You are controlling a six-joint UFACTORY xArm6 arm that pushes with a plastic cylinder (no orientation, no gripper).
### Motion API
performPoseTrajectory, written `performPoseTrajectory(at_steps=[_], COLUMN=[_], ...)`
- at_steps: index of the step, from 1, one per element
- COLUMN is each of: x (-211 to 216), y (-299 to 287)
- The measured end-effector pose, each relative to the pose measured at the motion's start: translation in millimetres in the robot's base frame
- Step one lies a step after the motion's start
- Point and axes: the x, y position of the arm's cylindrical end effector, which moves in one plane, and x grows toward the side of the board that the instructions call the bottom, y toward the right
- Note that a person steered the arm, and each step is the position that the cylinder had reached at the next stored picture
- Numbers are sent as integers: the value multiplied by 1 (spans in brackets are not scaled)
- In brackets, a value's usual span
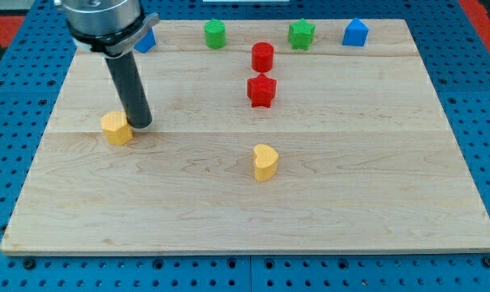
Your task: Push the yellow heart to bottom of the yellow hexagon
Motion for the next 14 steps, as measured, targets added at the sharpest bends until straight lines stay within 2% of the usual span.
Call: performPoseTrajectory(at_steps=[1, 2, 3, 4, 5, 6, 8, 9, 10, 11, 12, 13, 14], x=[-19, -11, 33, 65, 60, 64, 92, 100, 87, 86, 70, 18, -43], y=[83, 210, 252, 240, 172, 130, 161, 118, 48, 3, 35, 81, 54])
